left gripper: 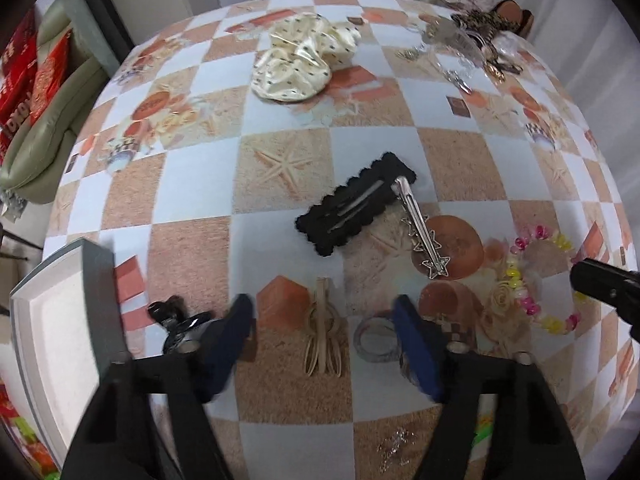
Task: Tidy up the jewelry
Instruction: 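Grasp the tan claw hair clip with the left gripper while the right lifts the bracelet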
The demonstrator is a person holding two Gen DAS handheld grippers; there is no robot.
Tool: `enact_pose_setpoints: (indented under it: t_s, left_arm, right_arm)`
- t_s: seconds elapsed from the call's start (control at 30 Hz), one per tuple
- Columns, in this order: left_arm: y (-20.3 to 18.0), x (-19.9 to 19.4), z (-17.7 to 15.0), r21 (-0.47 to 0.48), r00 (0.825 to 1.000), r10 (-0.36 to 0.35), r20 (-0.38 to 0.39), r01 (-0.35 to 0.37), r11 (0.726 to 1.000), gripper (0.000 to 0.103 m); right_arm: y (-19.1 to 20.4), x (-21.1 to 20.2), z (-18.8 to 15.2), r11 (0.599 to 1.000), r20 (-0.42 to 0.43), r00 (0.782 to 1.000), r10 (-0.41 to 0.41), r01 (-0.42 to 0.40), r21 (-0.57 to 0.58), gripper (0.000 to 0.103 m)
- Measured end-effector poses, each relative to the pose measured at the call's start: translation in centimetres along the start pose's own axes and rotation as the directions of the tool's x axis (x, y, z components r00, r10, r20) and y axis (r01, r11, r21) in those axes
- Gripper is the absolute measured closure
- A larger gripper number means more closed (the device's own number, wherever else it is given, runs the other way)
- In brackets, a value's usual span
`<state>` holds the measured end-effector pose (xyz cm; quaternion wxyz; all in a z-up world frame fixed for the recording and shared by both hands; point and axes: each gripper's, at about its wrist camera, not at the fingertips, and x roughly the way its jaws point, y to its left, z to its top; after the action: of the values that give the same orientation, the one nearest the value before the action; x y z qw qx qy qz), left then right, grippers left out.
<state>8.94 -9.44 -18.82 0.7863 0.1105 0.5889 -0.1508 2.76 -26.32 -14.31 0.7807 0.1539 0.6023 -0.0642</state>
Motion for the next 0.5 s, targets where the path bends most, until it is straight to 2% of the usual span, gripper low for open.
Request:
enact_pose_setpoints:
  t_s: [0.1,0.17,0.23,0.27,0.3,0.33,0.5]
  left_arm:
    - [-0.2,0.4,0.1,0.003,1.000,-0.016,-0.005,0.016,1.000,0.036]
    - [-0.2,0.3,0.0,0.009,1.000,-0.029,-0.001,0.029,1.000,0.044]
    - [-0.5,0.0,0.0,0.029,0.999,-0.039,0.012,0.039,0.999,0.079]
    - [-0.5,0.0,0.1,0.033,0.999,-0.049,0.009,0.049,0.998,0.083]
    - [-0.4,-0.1,0.1,0.028,0.998,-0.060,0.007,0.060,0.998,0.084]
    - [-0.3,-0.2,0.1,0.021,0.997,-0.072,0.006,0.072,0.997,0.090]
    - [0.5,-1.7,-0.2,-0.035,0.990,-0.141,0.031,0.142,0.989,0.090]
  right_arm:
    - [-0.1,-0.1,-0.1,1.000,0.001,1.000,0.000,0.000,0.002,0.093]
    - [-0.1,-0.1,-0.1,1.000,0.002,1.000,0.002,-0.002,0.003,0.093]
    - [0.0,-0.2,-0.1,1.000,0.004,1.000,0.004,-0.004,0.002,0.093]
    - [0.1,-0.3,-0.1,1.000,0.004,1.000,0.004,-0.004,0.001,0.093]
    - [0.2,-0.4,0.0,1.000,0.005,1.000,0.006,-0.006,-0.001,0.093]
    - [0.3,-0.5,0.0,1.000,0.006,1.000,0.007,-0.007,-0.001,0.093]
    - [1.1,-1.0,0.0,1.000,0.012,1.000,0.027,-0.027,-0.012,0.093]
